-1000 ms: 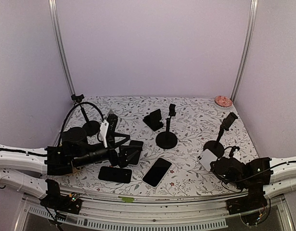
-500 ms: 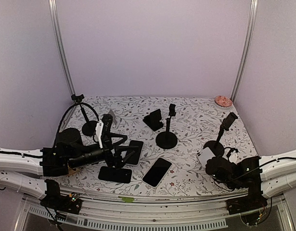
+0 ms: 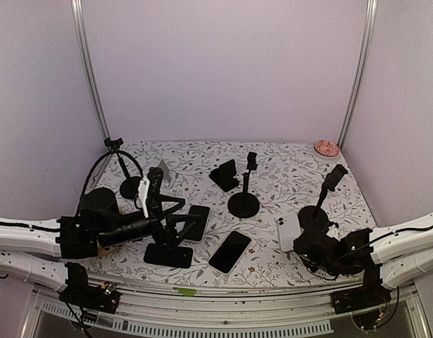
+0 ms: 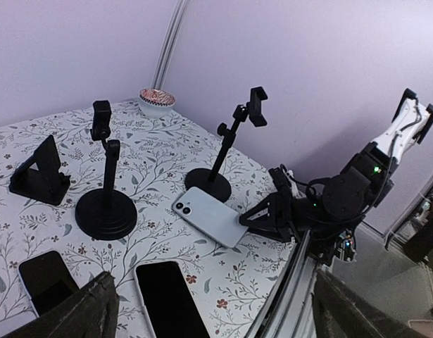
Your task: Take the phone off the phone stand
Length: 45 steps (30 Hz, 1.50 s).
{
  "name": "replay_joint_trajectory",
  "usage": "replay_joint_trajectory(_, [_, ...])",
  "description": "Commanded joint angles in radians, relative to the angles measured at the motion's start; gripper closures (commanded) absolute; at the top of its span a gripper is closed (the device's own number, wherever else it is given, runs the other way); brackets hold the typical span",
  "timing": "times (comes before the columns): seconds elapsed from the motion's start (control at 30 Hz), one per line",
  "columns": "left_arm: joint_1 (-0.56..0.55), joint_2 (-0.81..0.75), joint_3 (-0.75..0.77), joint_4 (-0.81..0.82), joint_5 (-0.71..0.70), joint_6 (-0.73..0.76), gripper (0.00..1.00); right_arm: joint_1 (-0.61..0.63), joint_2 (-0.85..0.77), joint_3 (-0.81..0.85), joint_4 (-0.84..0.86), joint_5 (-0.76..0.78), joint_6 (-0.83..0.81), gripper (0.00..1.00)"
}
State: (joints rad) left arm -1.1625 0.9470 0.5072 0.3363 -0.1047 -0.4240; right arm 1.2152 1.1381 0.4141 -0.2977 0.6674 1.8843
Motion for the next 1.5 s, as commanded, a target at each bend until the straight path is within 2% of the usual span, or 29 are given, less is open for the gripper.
replay_joint_trajectory(0.0, [-0.020, -0.023, -0.019, -0.006, -0.016, -0.005, 0.04, -0.012, -0.025, -0.041, -0.006, -0.017, 0.048, 0.69])
replay_joint_trajectory(0.3, [-0.024, -0.015, -0.017, -0.004, -0.022, -0.005, 0.04, -0.014, -0.096, -0.075, -0.017, -0.009, 0.049, 0.63])
replay_joint_trajectory(0.43, [-0.025, -0.012, -0.016, -0.004, -0.029, -0.003, 0.04, -0.016, -0.131, -0.055, -0.017, 0.016, -0.029, 0.57])
replay_joint_trajectory(0.5, [-0.026, -0.008, -0.016, -0.004, -0.036, 0.000, 0.04, -0.026, -0.145, -0.016, -0.014, 0.032, -0.125, 0.49])
replay_joint_trajectory(0.6, [-0.026, -0.005, -0.016, -0.003, -0.046, 0.002, 0.04, -0.050, -0.146, 0.069, -0.019, 0.054, -0.398, 0.35])
replay_joint_trajectory(0.63, [-0.026, -0.003, -0.015, -0.003, -0.046, 0.002, 0.04, -0.059, -0.147, 0.095, -0.033, 0.065, -0.488, 0.28])
replay_joint_trajectory(0.73, [-0.026, 0.002, -0.015, -0.005, -0.048, 0.005, 0.04, -0.094, -0.169, 0.135, -0.052, 0.098, -0.629, 0.14])
replay_joint_trajectory(0.93, [-0.027, -0.006, -0.017, -0.012, -0.064, 0.008, 0.04, -0.169, -0.271, 0.167, -0.030, 0.071, -0.904, 0.11])
replay_joint_trajectory(1.07, [-0.028, -0.007, -0.019, -0.011, -0.074, 0.009, 0.04, -0.172, -0.384, 0.184, 0.155, -0.111, -1.190, 0.10])
replay_joint_trajectory(1.13, [-0.028, -0.007, -0.017, -0.010, -0.071, 0.009, 0.04, -0.172, -0.405, 0.245, 0.170, -0.154, -1.292, 0.08])
replay_joint_trajectory(1.33, [-0.027, -0.006, -0.018, -0.010, -0.072, 0.009, 0.04, -0.200, -0.301, 0.499, 0.093, -0.134, -1.450, 0.03])
replay_joint_trajectory(1.47, [-0.029, -0.007, -0.018, -0.010, -0.073, 0.008, 0.04, -0.329, -0.221, 0.637, 0.059, -0.159, -1.536, 0.01])
